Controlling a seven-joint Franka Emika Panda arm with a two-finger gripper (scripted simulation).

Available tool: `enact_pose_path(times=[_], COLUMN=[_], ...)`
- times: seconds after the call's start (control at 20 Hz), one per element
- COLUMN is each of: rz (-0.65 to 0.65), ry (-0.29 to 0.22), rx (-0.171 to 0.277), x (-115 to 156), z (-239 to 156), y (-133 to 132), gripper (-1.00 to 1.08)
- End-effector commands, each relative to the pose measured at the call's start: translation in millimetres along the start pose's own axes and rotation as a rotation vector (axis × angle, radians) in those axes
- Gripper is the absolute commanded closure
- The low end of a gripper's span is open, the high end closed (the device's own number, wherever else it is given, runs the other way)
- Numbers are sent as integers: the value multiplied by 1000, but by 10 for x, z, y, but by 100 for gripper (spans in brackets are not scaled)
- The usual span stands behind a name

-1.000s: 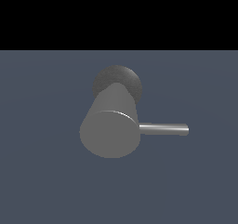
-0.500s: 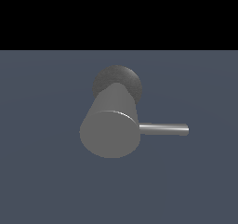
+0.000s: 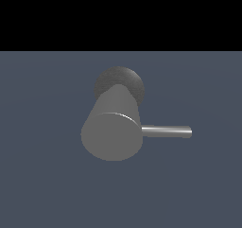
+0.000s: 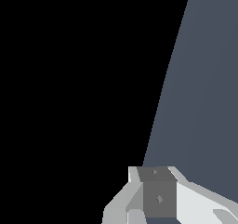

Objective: Turn on the faucet by rotating a designated handle.

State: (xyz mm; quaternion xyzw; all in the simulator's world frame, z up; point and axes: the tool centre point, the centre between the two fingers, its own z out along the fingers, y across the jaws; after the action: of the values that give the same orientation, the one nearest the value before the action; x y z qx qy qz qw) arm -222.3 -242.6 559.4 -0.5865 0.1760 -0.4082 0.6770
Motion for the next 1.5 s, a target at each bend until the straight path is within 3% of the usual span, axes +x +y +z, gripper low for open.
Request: enact_pose_path(times=[0.0,0.4,0.75,1.1,1.45], rz=[55,257,471,717,977], ry=[67,275,448,606,734], rx=[68,249,366,439,466], x=[124,417,501,368,12], z=[-148,-572,-838,-954,-905], y=[135,757,1509,2386,3243], gripper=[108,108,108,108,108])
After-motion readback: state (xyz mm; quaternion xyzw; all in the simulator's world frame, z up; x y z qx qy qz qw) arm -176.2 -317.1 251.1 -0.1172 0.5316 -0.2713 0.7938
